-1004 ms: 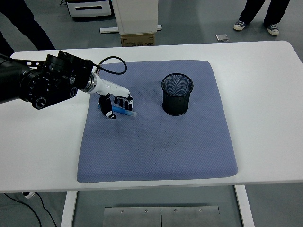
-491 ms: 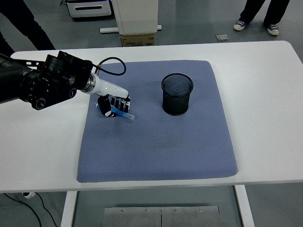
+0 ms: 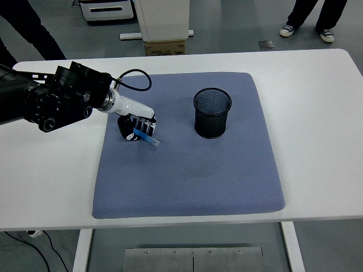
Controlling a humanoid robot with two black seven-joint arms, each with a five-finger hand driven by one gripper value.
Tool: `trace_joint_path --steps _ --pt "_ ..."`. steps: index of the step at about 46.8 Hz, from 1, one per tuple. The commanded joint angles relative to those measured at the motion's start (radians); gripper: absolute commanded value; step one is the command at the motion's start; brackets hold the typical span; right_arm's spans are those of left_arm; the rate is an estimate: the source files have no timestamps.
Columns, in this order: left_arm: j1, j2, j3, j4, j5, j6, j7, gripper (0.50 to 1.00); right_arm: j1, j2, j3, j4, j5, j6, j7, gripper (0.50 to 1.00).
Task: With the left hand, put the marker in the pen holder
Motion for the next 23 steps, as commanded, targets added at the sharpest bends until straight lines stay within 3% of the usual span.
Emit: trace_joint_path --steps 1,14,22,23 --pt "0.0 0.0 -0.001 0.0 0.0 -0.001 0.0 0.528 0.0 0.0 -0.001 0.0 0.0 0.0 0.0 1.0" --pt "-0.002 0.0 -0.001 0.003 0.0 -0.001 0.0 0.5 0.0 0.0 -0.001 0.0 0.0 0.0 0.0 1.0" --pt "-0.002 0.0 -0.001 0.003 0.0 -0.001 -0.002 0.505 0.0 0.0 -0.001 0.0 0.0 0.0 0.0 1.0" --pt "-0.002 0.0 -0.001 0.003 0.0 -0.001 -0.002 0.525 0.0 0.0 0.0 0.0 0.0 0.0 0.0 1.0"
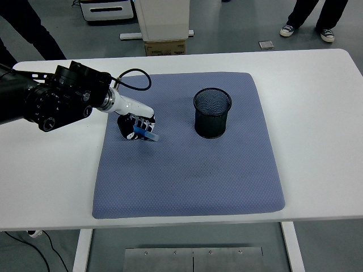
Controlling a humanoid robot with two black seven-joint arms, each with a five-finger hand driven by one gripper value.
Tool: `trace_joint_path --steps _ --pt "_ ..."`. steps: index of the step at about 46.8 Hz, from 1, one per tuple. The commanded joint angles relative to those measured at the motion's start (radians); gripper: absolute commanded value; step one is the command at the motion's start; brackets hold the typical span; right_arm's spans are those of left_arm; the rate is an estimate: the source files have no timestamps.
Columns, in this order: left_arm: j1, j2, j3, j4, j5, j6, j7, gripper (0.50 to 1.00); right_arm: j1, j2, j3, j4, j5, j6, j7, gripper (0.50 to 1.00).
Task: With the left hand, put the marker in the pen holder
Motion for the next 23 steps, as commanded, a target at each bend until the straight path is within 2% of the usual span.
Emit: trace_joint_path --steps 1,5,6,9,23 --pt "0.0 0.0 0.0 0.0 0.0 0.0 0.0 0.528 0.0 0.0 0.001 0.0 0.0 0.0 0.0 1.0" --pt "0.0 0.0 0.0 0.0 0.0 0.0 0.0 0.534 0.0 0.0 -0.001 0.0 0.0 0.0 0.0 1.0" --pt "0.0 0.0 0.0 0.0 0.0 0.0 -0.002 0.566 0.0 0.0 0.001 0.0 0.0 0.0 0.0 1.0" --pt "0.0 0.0 0.0 0.0 0.0 0.002 -0.002 0.578 0.0 0.0 0.001 0.0 0.0 0.0 0.0 1.0" --pt "0.0 0.0 0.0 0.0 0.0 0.0 -0.002 0.578 0.0 0.0 0.001 0.0 0.0 0.0 0.0 1.0"
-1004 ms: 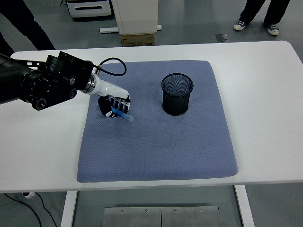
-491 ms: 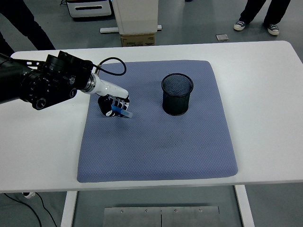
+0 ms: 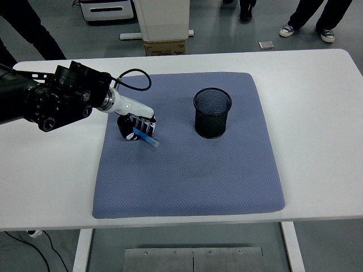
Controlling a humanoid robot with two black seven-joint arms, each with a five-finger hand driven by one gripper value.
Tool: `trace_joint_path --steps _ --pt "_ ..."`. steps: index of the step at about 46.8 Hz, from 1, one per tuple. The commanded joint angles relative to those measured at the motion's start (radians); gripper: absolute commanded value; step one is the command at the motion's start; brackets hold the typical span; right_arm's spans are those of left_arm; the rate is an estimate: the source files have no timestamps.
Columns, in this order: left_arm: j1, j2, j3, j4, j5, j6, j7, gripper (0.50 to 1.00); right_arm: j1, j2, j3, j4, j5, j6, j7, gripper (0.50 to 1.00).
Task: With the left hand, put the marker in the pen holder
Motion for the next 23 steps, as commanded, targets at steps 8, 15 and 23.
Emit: trace_joint_path --steps 8,15,23 --pt "0.0 0.0 0.0 0.0 0.0 -0.003 0.0 0.552 0.0 0.0 0.0 0.0 0.0 0.0 0.0 1.0" --pt "-0.002 0.0 0.0 0.0 0.0 -0.003 0.0 0.514 0.0 0.0 -0.001 0.0 0.0 0.0 0.0 1.0" --pt "-0.006 0.002 0.0 0.0 0.0 -0.003 -0.002 0.5 0.0 0.0 0.0 0.0 0.0 0.0 0.0 1.0"
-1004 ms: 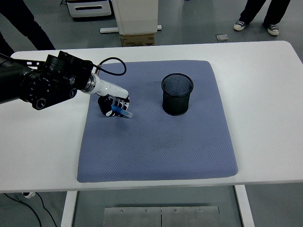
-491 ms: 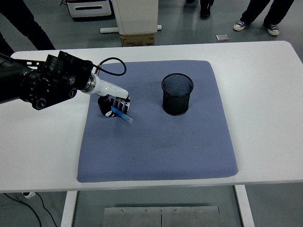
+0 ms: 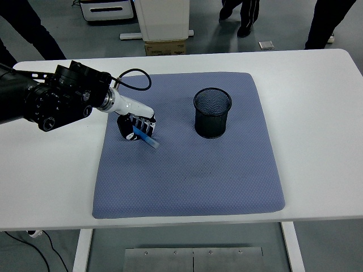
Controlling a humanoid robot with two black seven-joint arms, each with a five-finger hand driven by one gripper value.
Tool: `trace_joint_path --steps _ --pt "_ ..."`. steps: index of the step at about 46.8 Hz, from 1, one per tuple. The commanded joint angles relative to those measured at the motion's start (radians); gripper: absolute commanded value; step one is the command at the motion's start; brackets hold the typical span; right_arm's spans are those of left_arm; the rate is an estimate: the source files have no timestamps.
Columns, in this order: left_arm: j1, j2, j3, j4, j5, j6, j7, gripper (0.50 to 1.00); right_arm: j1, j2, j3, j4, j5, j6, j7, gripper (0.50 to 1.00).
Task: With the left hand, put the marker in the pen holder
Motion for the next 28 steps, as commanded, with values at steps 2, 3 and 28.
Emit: trace_joint_path --steps 2,3,28 --pt "-0.005 0.001 0.0 0.0 0.0 0.0 -0.001 0.5 0.0 0.0 0.0 0.0 0.0 0.0 0.0 1.0" --pt "-0.005 0.001 0.0 0.0 0.0 0.0 -0.001 0.5 0.0 0.0 0.0 0.0 0.0 0.0 0.0 1.0" --pt "-0.015 0.003 -0.003 0.001 -0.001 0.0 -0.007 0.5 0.0 0.0 0.0 0.0 0.0 0.0 0.0 1.0"
